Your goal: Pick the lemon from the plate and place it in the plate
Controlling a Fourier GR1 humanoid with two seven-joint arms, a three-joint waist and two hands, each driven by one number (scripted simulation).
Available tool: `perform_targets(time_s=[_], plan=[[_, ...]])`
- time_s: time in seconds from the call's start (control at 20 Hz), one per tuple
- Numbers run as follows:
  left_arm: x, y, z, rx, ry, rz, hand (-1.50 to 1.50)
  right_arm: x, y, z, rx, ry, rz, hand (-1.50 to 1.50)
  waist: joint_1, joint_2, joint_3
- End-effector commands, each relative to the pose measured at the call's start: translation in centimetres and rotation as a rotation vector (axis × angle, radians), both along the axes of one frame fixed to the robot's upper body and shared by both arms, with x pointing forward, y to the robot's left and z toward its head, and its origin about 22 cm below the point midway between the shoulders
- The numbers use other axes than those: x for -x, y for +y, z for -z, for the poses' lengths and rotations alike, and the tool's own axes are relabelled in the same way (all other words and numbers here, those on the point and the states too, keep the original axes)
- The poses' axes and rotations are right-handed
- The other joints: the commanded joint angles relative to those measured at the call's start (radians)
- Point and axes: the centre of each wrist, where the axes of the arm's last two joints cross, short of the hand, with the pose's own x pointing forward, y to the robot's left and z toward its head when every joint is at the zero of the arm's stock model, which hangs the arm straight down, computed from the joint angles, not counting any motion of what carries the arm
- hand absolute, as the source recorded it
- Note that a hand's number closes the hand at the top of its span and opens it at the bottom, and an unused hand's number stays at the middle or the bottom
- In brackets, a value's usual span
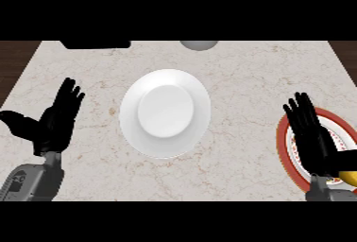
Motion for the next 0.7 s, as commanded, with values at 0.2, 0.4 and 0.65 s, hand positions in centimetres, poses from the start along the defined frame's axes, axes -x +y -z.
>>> perform_targets(time_s=[0.2, 0.4, 0.65], plan=[[2.8, 1.5, 2.4, -0.232, -0.02, 0.087, 0.0, -3.5, -6.0, -4.9, 0.04, 0.106, 0.17, 1.5, 0.018, 0.008, -0.026], [1.7, 1.1, 1.6, -0.247, 0.016, 0.111, 0.0, -1.1, -9.5, -3.5, 0.494, 0.021, 0.576, -1.5, -0.012, 0.013, -0.027], [3.7, 2.1, 4.6, -0.223, 0.025, 0.137, 0.0, 2.2, -4.6, 2.1, 0.491, -0.053, 0.578, -1.5, 0.003, 0.007, -0.026]])
